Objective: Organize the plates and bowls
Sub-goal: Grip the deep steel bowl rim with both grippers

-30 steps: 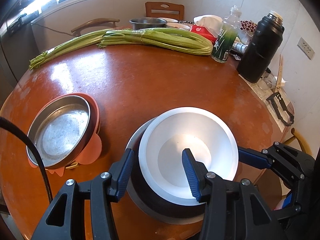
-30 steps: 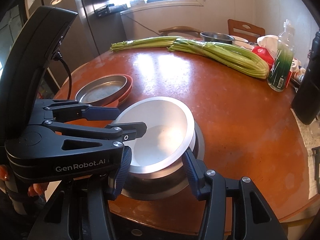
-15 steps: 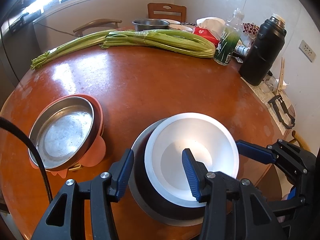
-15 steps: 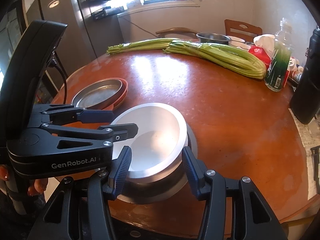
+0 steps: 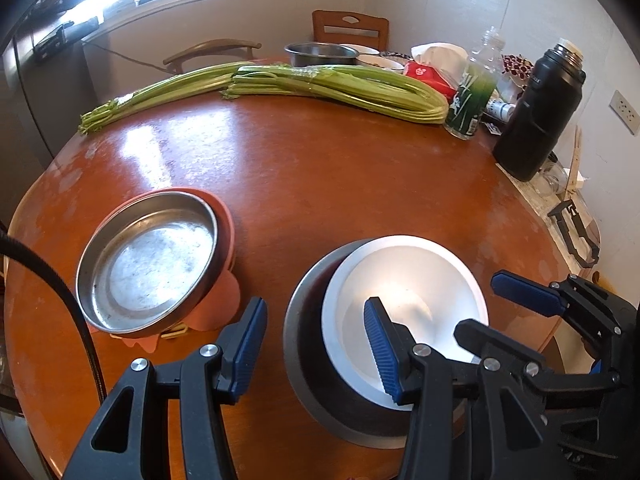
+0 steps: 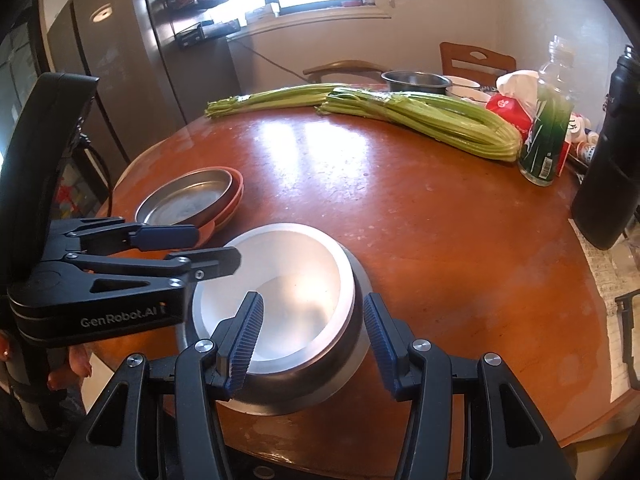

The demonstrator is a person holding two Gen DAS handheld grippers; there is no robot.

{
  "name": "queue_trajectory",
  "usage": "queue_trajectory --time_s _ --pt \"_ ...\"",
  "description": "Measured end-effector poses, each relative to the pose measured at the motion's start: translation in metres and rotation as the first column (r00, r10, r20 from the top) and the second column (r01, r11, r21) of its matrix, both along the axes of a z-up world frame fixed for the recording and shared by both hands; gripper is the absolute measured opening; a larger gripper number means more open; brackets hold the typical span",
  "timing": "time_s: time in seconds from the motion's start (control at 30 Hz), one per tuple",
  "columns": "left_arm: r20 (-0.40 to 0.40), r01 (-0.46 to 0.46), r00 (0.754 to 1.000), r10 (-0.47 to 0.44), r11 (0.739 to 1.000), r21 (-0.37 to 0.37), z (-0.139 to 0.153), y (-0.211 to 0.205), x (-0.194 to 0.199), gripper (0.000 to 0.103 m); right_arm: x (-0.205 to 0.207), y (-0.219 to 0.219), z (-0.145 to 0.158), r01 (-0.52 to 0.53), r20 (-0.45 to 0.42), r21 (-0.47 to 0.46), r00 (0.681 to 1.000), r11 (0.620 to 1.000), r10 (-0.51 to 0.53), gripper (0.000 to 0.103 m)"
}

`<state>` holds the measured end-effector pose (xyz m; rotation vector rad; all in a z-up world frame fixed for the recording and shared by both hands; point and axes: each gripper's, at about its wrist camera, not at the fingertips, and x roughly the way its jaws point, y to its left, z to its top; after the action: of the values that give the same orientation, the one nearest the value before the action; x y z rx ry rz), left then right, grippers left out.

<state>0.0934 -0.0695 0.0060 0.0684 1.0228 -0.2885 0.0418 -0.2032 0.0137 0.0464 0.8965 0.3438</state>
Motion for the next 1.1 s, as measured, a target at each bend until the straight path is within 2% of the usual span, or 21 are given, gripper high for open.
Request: queue_trajectory --time_s 0.37,0.7,1.03,1.1 --pt "-0.073 -0.033 0.997 0.028 0.998 -0.057 -0.017 0.015 0.001 0.054 0.009 -0.009 -0.019 0.031 -0.066 0.009 0.997 0.999 -0.031 0.059" --pt "-0.114 -0.033 0.993 0.022 0.995 -0.094 -0.029 0.014 0.005 0.058 0.014 -0.009 -0.032 0.022 -0.12 0.066 0.993 0.998 -0.014 0.062" --pt "-0.144 0.002 0.989 -0.017 0.995 -0.099 -0.041 0.001 0.01 0.058 0.02 -0.007 -0.044 0.008 -0.174 0.145 0.985 0.989 0.017 0.062" --pt "-0.148 0.013 0.989 -0.028 0.995 -0.103 -0.042 -0.002 0.011 0.055 0.02 -0.008 -0.044 0.007 -0.172 0.152 0.985 0.988 0.02 0.062"
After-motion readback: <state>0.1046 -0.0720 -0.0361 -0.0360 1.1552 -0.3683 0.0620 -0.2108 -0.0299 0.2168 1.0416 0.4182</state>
